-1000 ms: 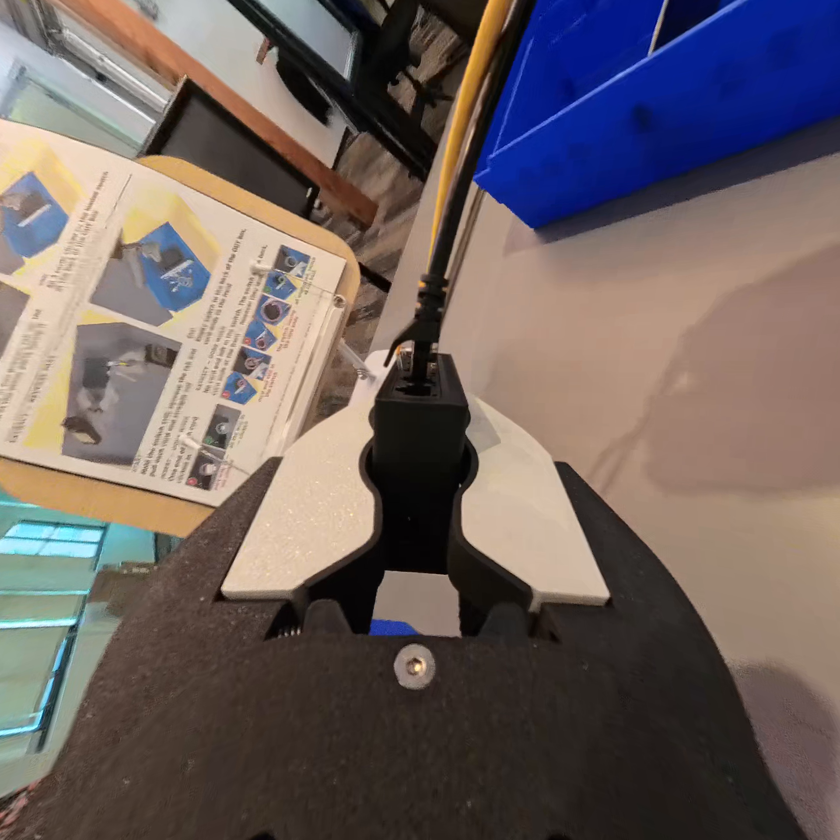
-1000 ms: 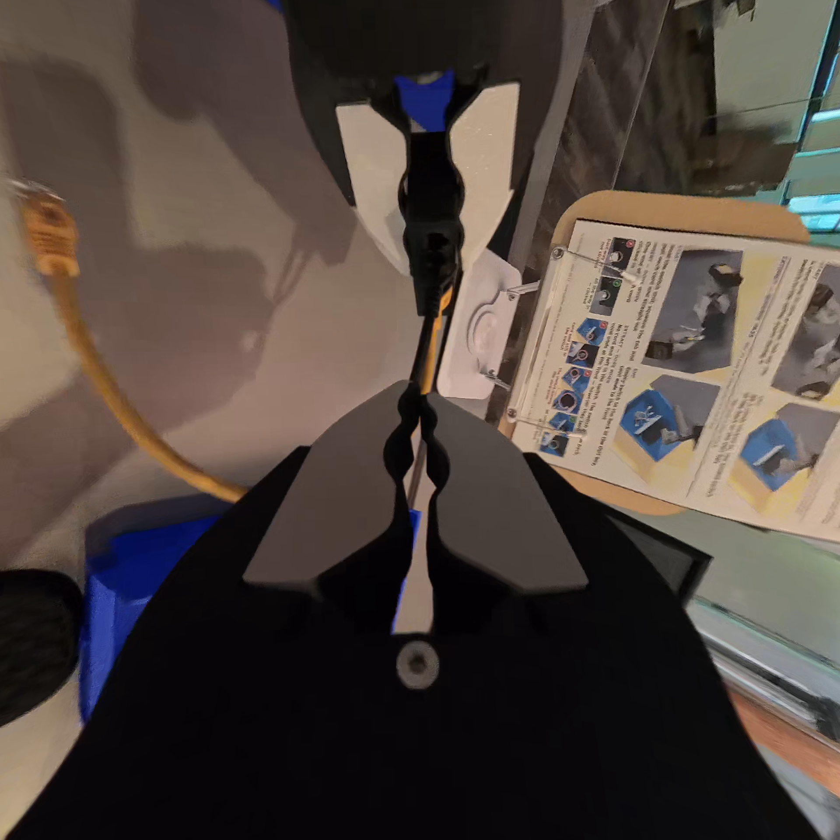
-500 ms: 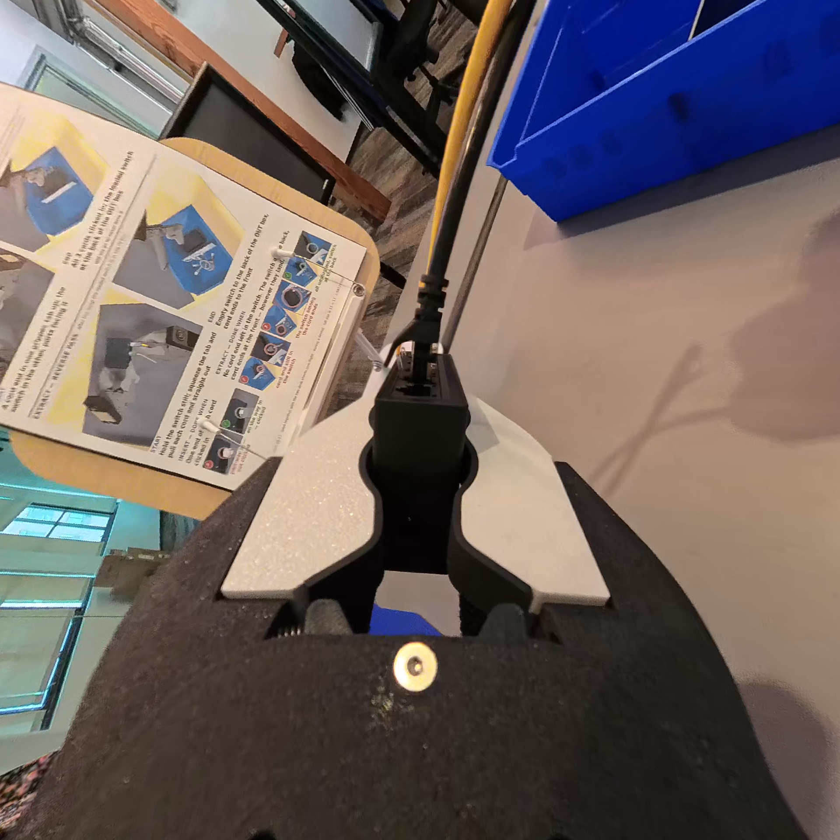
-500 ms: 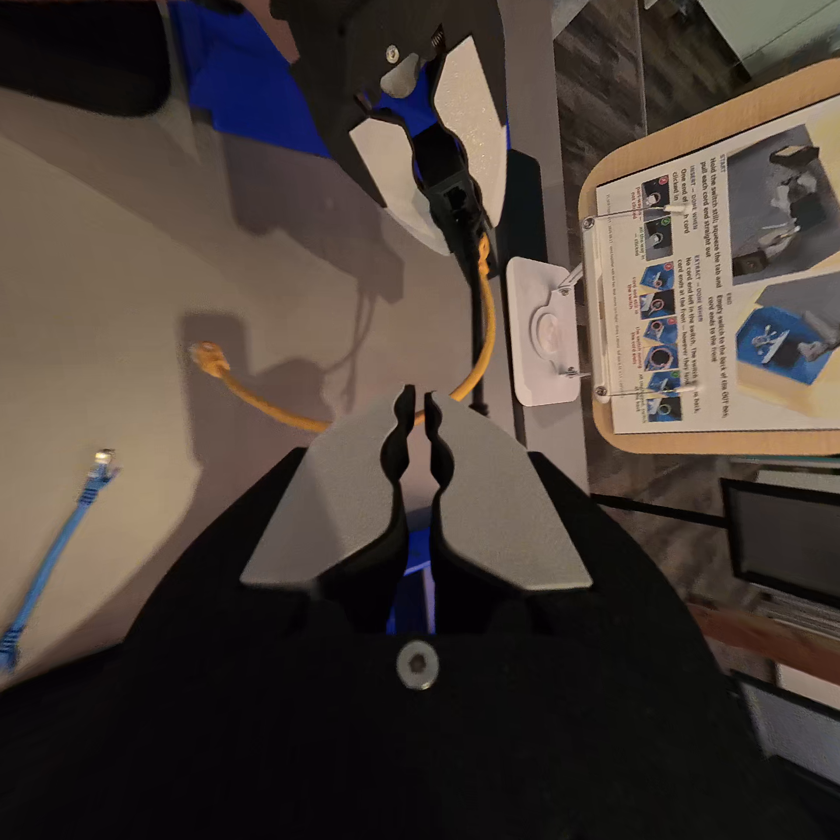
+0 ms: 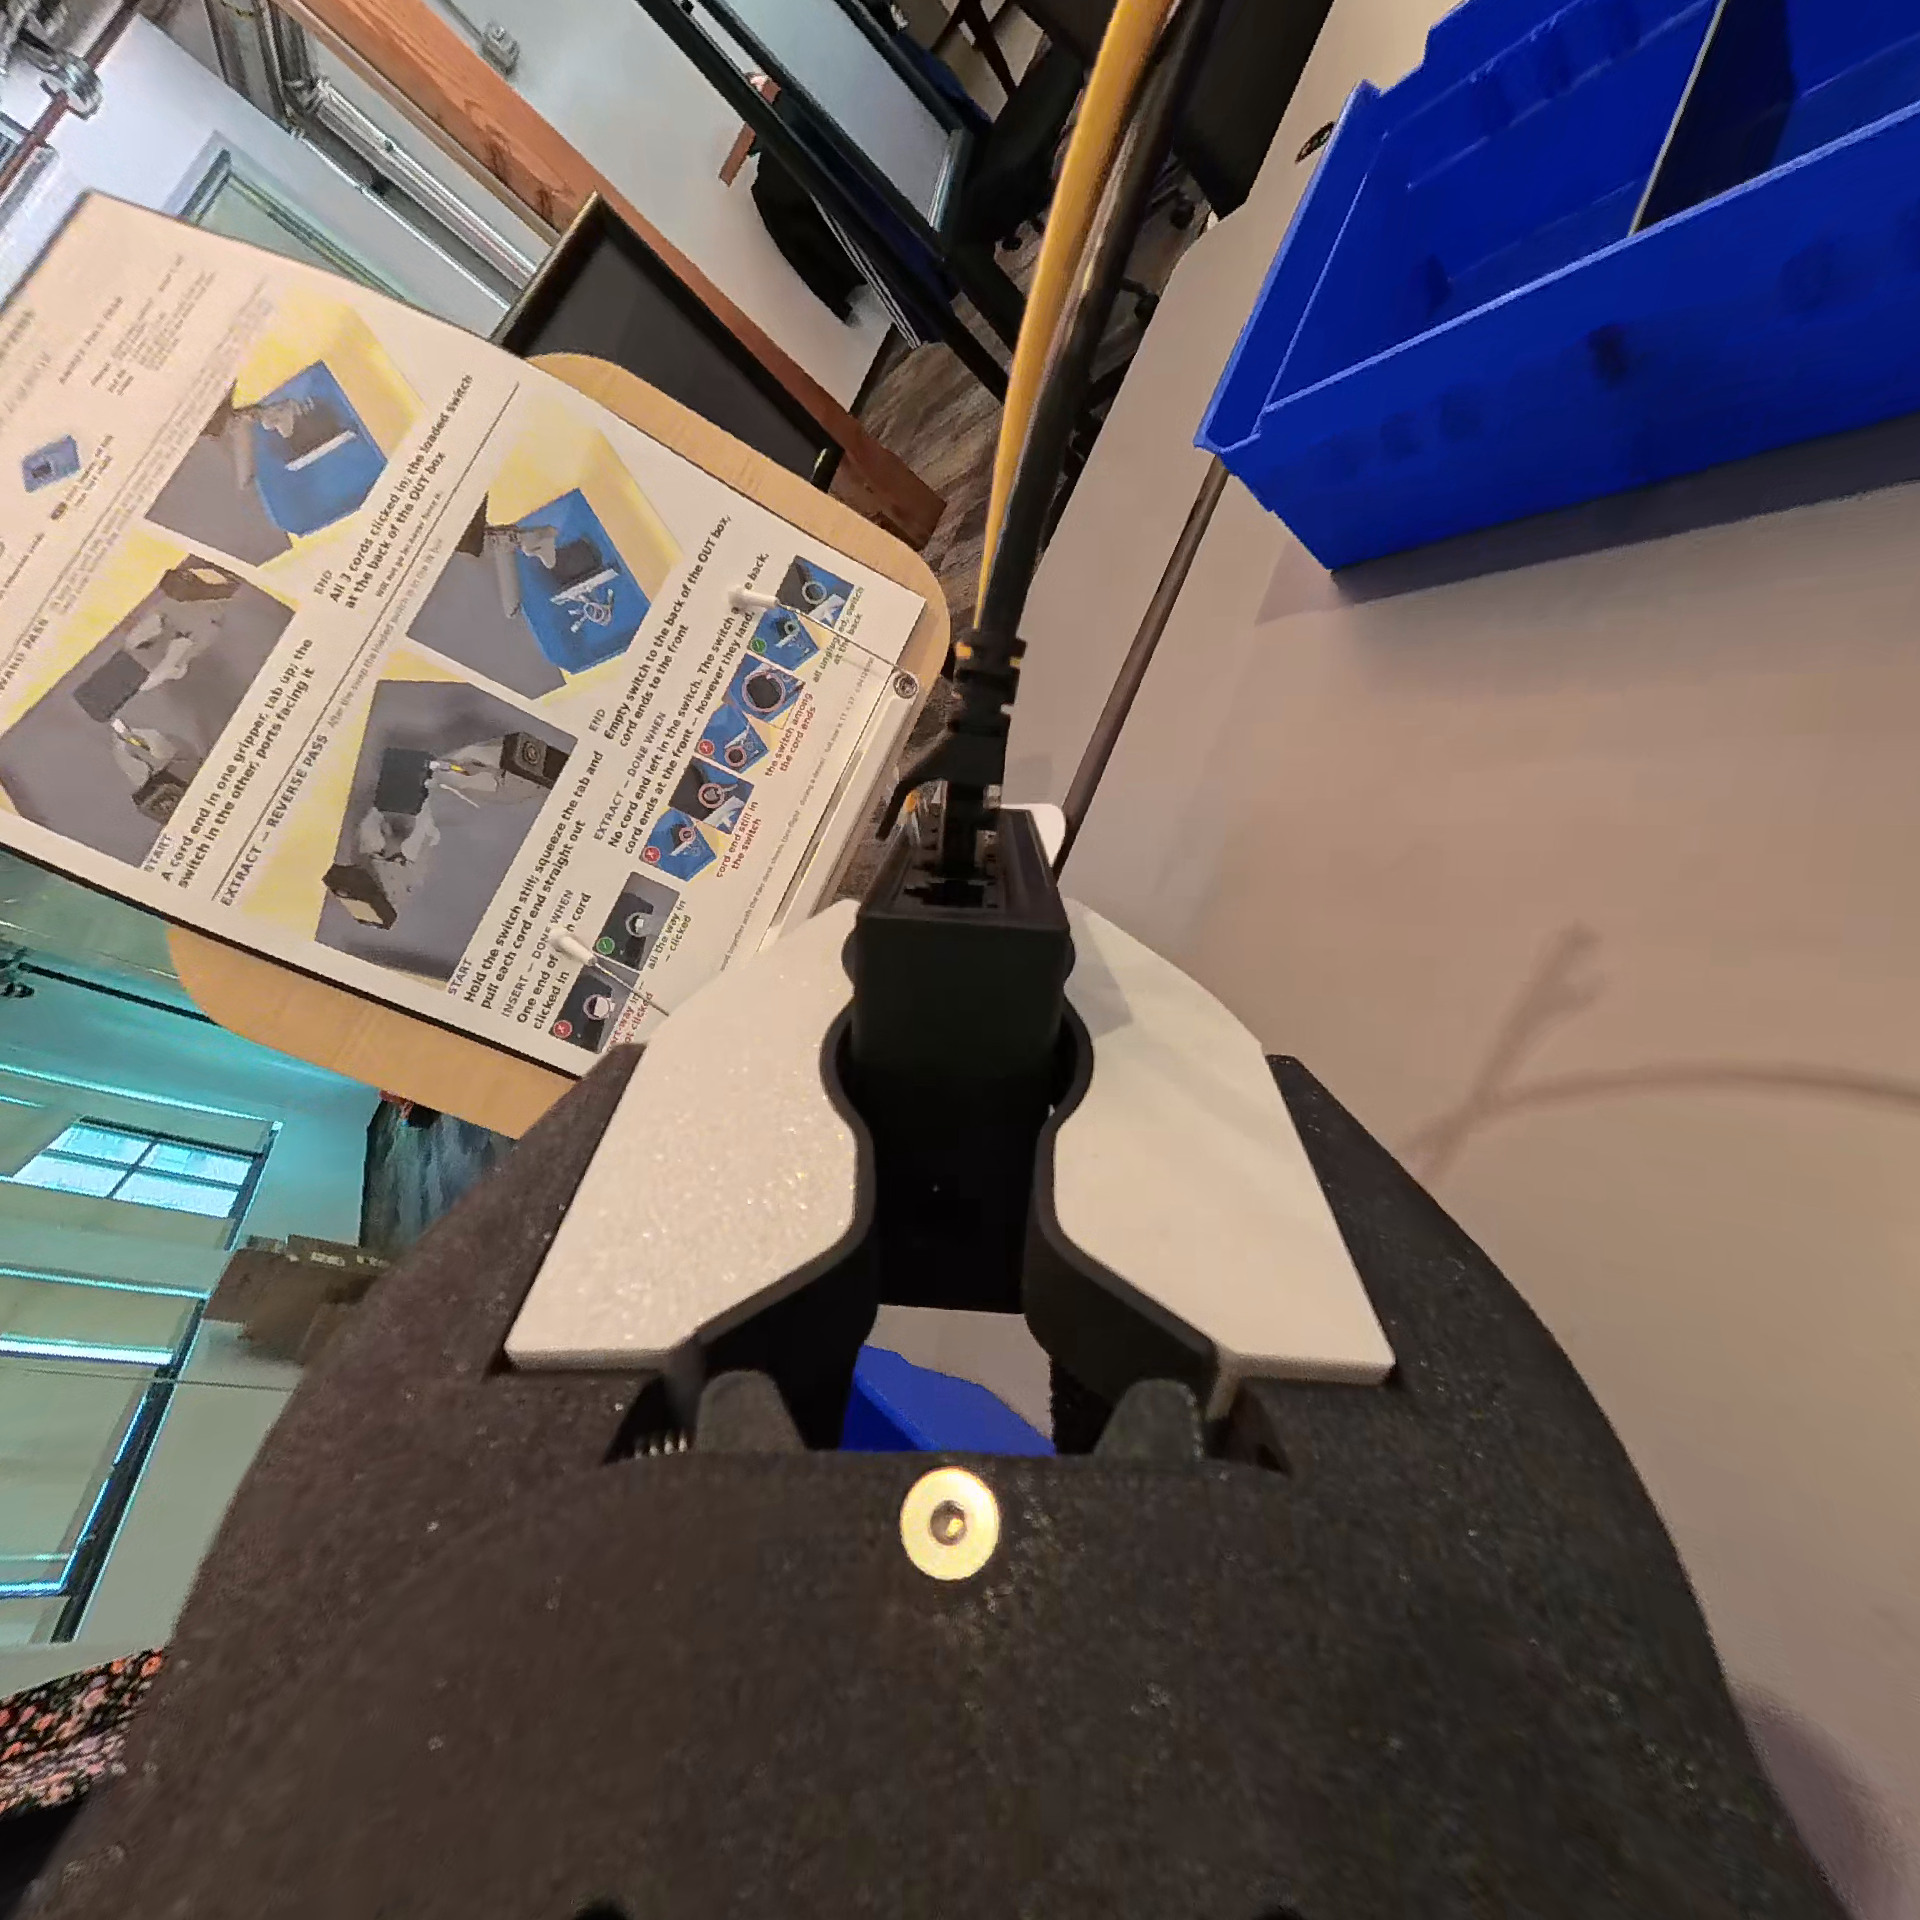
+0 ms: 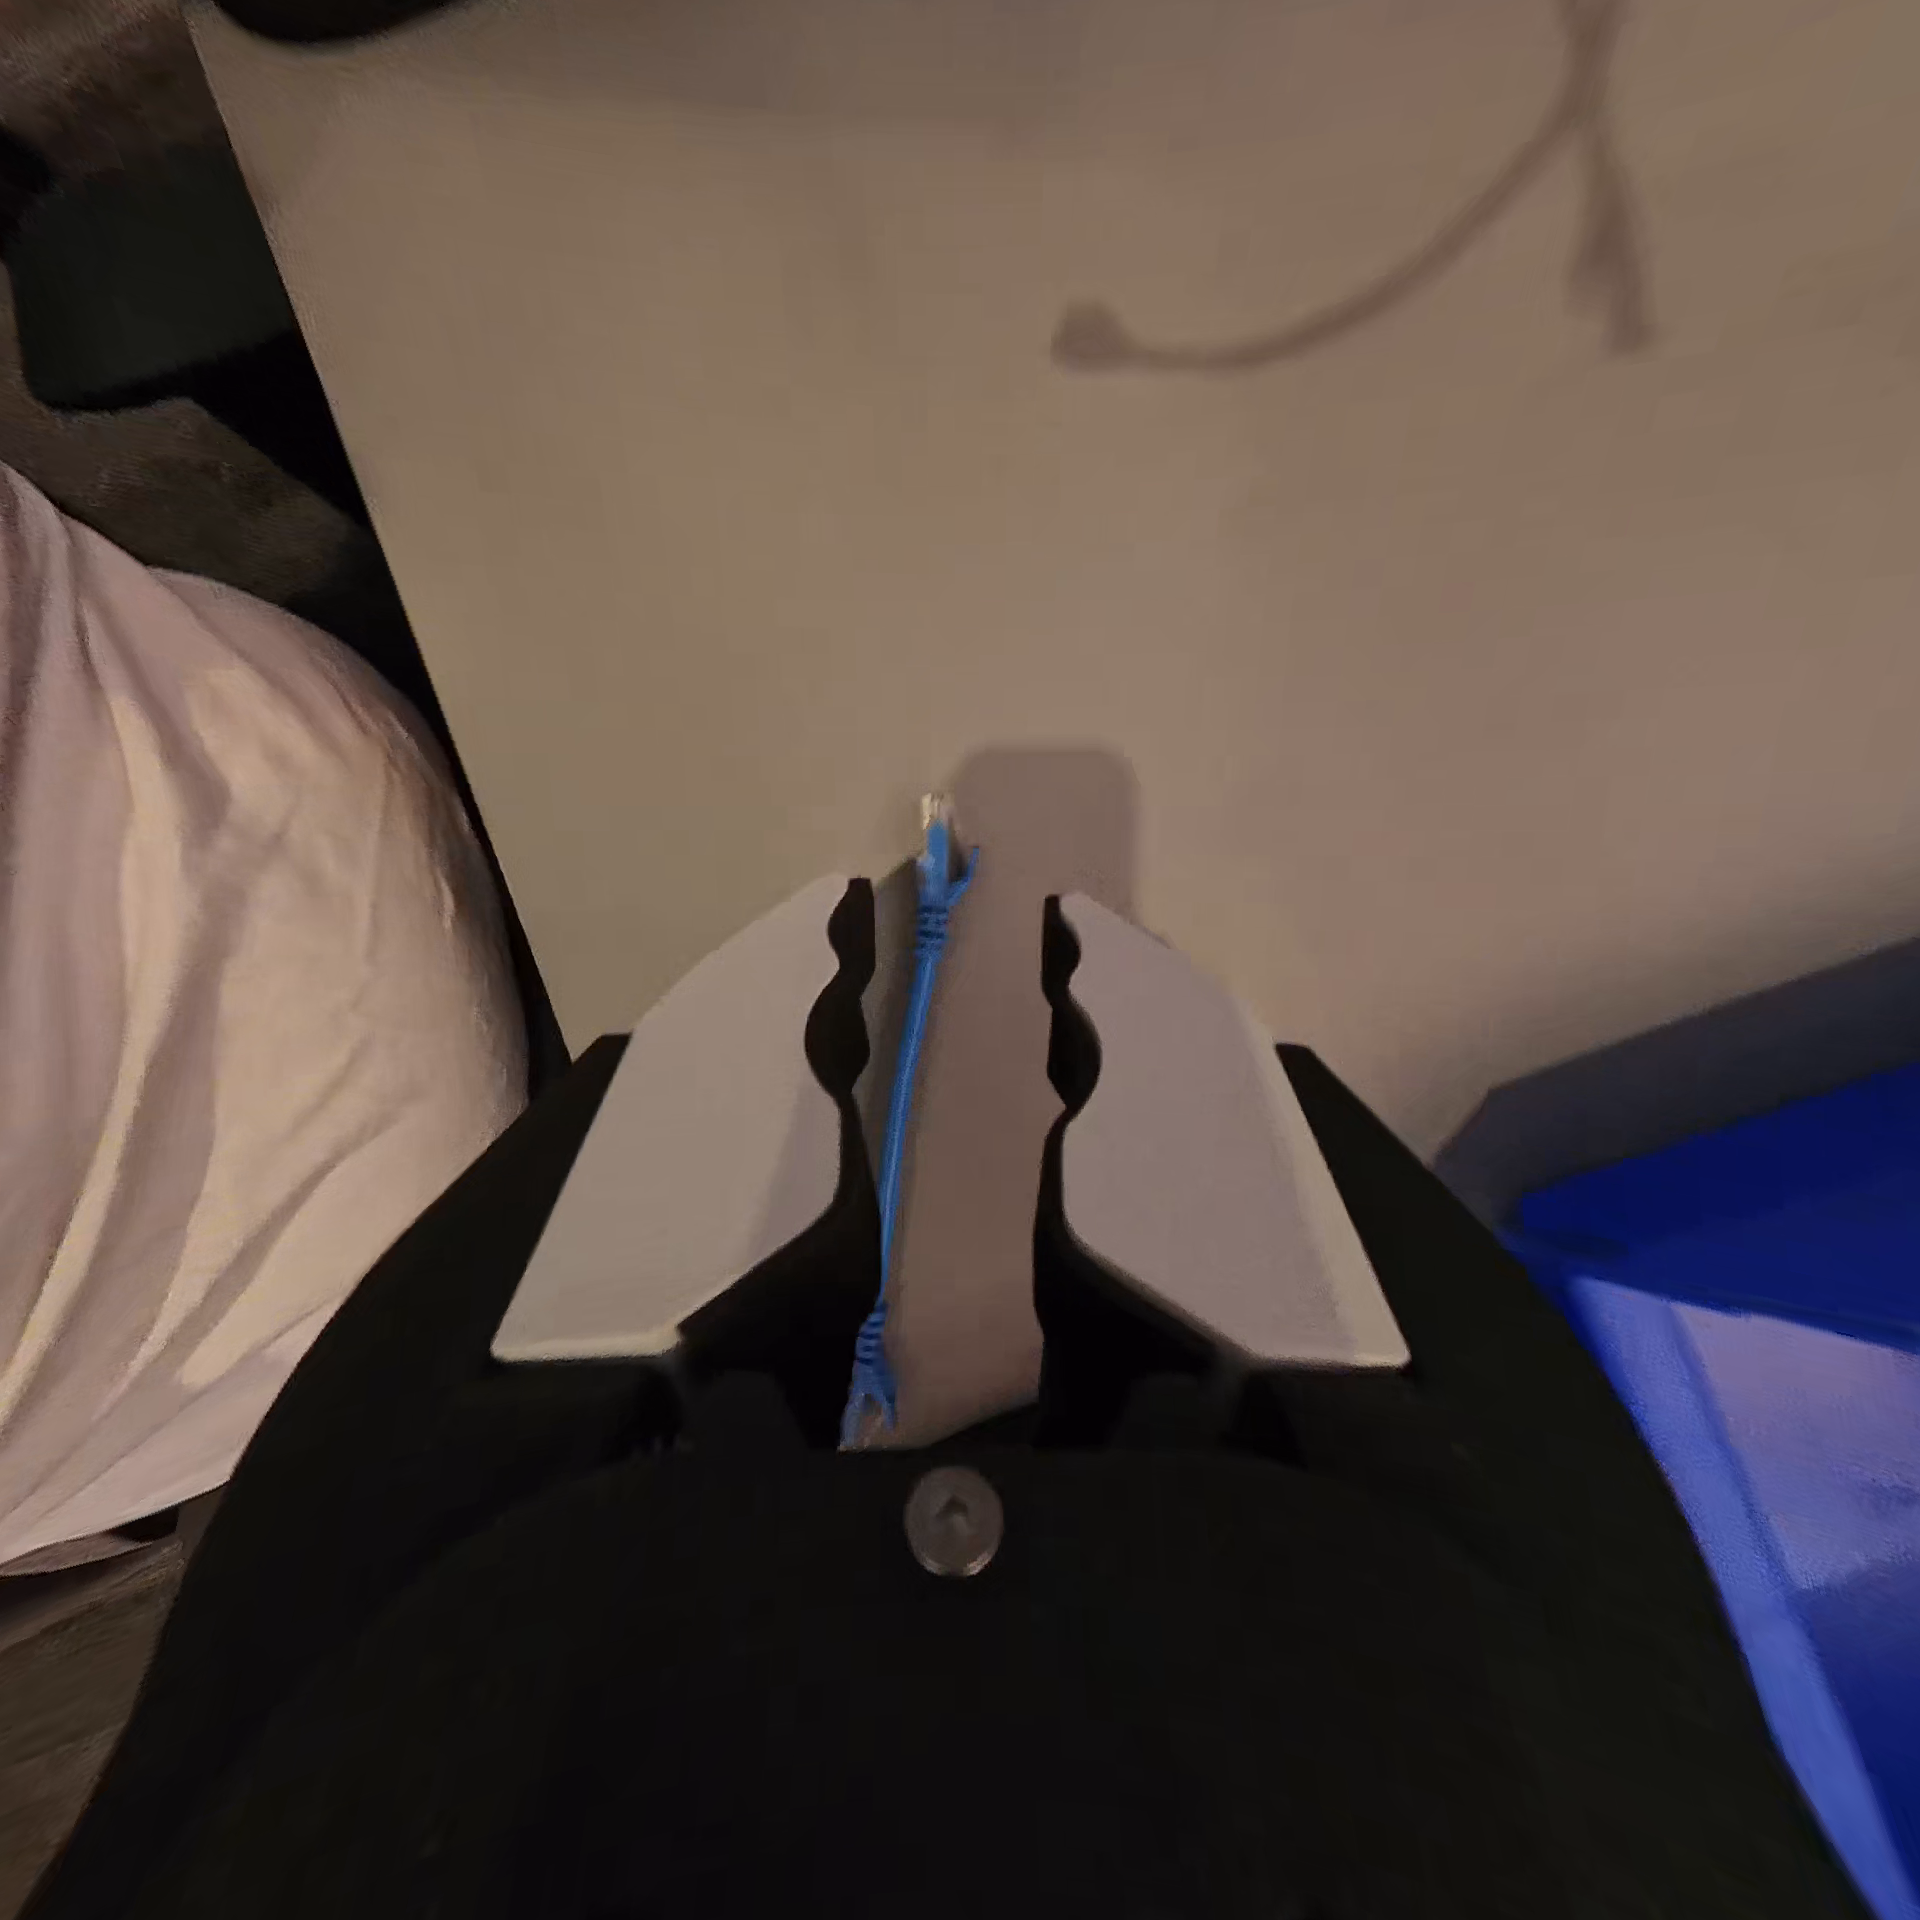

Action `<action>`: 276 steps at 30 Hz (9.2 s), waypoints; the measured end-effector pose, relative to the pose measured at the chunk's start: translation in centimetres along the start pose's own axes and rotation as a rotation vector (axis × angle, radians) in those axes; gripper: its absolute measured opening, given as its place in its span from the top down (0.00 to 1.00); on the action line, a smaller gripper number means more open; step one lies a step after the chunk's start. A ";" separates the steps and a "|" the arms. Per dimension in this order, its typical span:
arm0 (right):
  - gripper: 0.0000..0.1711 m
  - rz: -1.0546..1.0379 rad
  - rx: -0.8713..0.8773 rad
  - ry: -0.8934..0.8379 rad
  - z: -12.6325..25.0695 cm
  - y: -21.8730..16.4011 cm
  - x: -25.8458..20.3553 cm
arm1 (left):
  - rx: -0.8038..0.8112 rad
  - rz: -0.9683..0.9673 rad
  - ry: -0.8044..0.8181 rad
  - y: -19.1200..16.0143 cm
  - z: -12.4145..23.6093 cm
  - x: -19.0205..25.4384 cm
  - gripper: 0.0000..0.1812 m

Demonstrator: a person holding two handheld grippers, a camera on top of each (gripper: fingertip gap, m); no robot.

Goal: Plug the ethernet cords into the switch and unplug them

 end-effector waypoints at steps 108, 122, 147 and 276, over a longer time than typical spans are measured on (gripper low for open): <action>0.83 0.865 -0.057 -0.271 11.2 26.3 5.5 | 0.376 -0.035 -0.224 6.5 3.5 3.9 0.84; 0.85 0.831 -0.139 -0.316 9.9 25.5 5.0 | 0.264 -0.083 -0.155 6.5 2.6 4.2 0.84; 0.91 0.838 -0.313 -0.502 7.2 24.7 5.8 | 0.217 -0.116 -0.110 7.0 3.1 4.0 0.84; 0.94 0.406 0.495 -0.614 26.0 16.9 10.0 | -0.152 -0.077 -0.077 -4.5 -1.1 0.4 0.84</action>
Point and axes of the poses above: each gripper's, where its closed fingertips meet, z back along the fingers, y out of its top, x = y × z across the jaws, the point moved 3 cm from there along z, back along the fingers, and after that the axes turned 2 degrees about z, right-handed, at the moved point
